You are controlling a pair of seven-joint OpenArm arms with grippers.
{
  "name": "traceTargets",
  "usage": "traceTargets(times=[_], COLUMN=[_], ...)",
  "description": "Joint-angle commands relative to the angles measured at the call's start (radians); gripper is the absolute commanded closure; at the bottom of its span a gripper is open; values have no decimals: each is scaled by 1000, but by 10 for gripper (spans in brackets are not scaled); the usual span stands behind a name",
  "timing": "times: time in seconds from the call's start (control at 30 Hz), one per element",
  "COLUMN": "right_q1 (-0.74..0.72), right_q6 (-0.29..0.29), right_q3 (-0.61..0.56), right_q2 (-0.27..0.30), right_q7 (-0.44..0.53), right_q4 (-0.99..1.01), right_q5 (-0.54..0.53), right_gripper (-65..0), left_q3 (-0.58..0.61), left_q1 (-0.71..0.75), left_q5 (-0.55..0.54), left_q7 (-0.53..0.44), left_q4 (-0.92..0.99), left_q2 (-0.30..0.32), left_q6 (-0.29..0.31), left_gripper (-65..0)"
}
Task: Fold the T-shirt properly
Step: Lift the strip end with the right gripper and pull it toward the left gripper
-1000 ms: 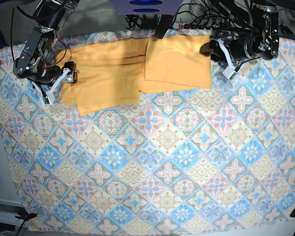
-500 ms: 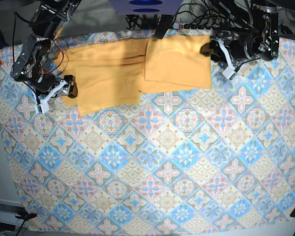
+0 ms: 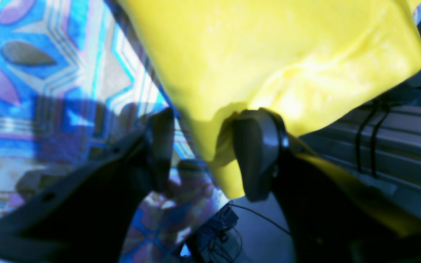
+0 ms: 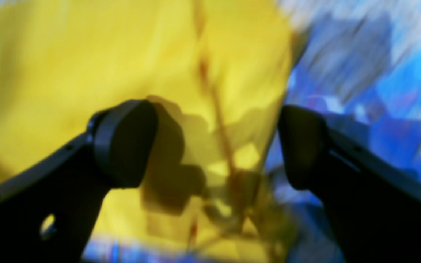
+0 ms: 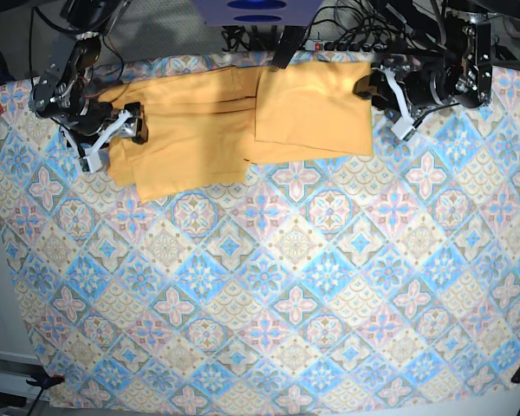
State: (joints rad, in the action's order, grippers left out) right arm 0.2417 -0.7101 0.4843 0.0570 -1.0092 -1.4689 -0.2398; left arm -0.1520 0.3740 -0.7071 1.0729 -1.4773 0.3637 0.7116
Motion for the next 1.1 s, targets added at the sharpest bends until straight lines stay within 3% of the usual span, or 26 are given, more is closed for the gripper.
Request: traceTargets(times=[0.0,0.13,0.67,0.87,1.07], right_q1=[26,29,-20,-100,-153], right_q6=[12,12,12,12,12], right_q3=[11,6,-19,-158,-178], right_q2=[-1,-1,-3,1,1], right_q7=[-185,-257,-185,-171,-139], right_q4=[-6,-82,-63,44,142], right_q5=[81,81,84,87,87], right_gripper=[-535,-535,-535,-535,-535], left_q3=[-5,-5,-5,-5,-5], left_q1=[-2,-2,-2,-2,-2], left_q5=[30,30,30,30,30], left_q7=[3,3,3,3,3], left_q4=[-9,-9,-9,-9,-7], left_q2=[14,14,11,11,11], left_q6=[-14,-14,-14,-14,-14], left_gripper=[-298,-298,-298,-298,-298])
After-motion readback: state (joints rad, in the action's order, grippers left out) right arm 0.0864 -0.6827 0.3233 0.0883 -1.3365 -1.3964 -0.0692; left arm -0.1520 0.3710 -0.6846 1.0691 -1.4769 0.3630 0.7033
